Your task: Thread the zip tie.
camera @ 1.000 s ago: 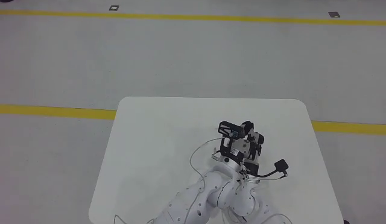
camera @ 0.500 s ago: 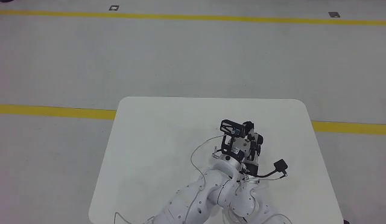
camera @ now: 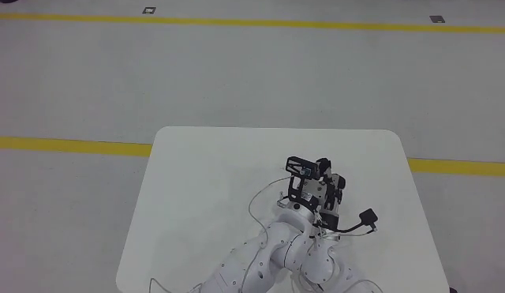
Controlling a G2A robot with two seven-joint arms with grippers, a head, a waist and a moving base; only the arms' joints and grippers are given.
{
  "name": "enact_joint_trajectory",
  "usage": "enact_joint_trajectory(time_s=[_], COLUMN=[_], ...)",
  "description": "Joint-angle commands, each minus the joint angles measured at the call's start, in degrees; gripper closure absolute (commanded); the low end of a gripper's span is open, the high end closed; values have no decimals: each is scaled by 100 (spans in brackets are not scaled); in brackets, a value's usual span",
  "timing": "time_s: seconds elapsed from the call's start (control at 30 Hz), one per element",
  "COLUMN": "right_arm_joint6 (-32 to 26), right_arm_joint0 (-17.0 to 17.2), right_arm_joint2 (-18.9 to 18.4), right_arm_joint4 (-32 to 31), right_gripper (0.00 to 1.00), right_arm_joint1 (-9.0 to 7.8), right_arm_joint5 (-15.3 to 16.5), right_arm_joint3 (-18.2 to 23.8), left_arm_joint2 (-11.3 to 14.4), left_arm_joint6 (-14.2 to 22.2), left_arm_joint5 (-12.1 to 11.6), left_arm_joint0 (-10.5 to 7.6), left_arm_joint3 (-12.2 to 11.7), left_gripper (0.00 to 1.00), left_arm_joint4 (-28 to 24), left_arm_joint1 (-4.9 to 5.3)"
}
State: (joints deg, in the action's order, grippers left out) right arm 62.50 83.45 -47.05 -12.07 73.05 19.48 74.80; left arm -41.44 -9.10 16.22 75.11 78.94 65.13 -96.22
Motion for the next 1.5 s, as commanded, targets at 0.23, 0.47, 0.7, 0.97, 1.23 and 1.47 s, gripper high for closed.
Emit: enact_joint_trajectory(time_s=[0.23, 0.47, 0.7, 0.97, 1.23, 1.47], right_arm_joint6=[57, 64, 53, 13, 17, 22], right_arm_joint0=[19, 22, 24, -23, -39, -40], right_arm_joint2=[2, -4, -14, 19, 31, 25], right_arm_joint4=[30, 54, 59, 62, 47, 60], right_gripper=[70, 71, 72, 77, 88, 82], right_arm_joint1=[-7, -6, -8, 16, 37, 50], right_arm_joint5=[0, 0, 0, 0, 0, 0], right_arm_joint3=[72, 71, 64, -11, -62, -84], left_arm_joint2=[-82, -380, -494, -300, -300, -300], left_arm_joint6=[-10, 5, -28, -71, -71, -71], left_arm_joint5=[194, 326, 326, 326, 326, 326], left_arm_joint0=[21, 107, 135, 120, 120, 120], left_arm_joint3=[-3, -156, -112, -3, -3, -3], left_gripper=[100, 100, 100, 100, 100, 100], left_arm_joint4=[61, 483, 712, 551, 551, 551], left_arm_joint1=[15, -62, -134, -110, -110, -110])
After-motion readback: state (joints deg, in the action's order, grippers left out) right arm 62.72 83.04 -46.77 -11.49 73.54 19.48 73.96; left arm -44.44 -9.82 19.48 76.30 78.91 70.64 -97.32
